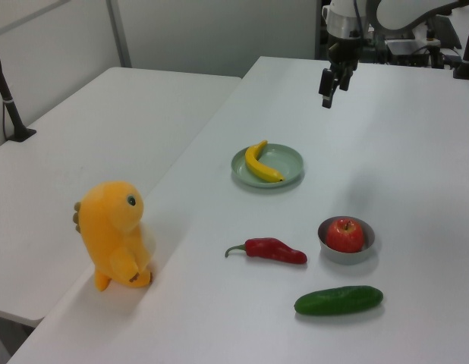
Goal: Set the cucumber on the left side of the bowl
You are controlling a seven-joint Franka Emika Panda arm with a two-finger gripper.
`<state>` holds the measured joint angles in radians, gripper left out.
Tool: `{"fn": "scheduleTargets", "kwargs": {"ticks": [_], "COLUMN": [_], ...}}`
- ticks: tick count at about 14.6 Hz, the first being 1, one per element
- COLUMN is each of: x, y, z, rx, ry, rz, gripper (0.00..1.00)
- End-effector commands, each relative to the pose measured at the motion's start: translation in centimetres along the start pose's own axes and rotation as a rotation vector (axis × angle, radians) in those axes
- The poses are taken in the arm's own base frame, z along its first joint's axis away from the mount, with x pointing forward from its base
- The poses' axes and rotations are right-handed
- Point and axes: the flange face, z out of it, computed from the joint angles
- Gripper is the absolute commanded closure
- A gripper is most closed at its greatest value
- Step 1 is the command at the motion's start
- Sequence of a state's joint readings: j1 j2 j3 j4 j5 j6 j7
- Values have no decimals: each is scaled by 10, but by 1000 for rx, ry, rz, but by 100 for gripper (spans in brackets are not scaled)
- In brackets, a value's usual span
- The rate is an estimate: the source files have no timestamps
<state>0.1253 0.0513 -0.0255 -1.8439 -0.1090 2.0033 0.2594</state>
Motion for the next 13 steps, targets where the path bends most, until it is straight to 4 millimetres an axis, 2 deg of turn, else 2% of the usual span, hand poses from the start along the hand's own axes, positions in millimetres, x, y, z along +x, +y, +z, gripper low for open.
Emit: {"fn": "scheduleTargets", "kwargs": {"ticks": [1,7,9,13], "x": [-17,-19,-17,-17], "y": [-5,-5,5,5], "z": [-6,-5,-4,-4], "rx": [13,36,110,113], "ry": [-45,-66,-83,-86], "rz": [-59,-66,-8,-15], "gripper": [0,0,0,0]}}
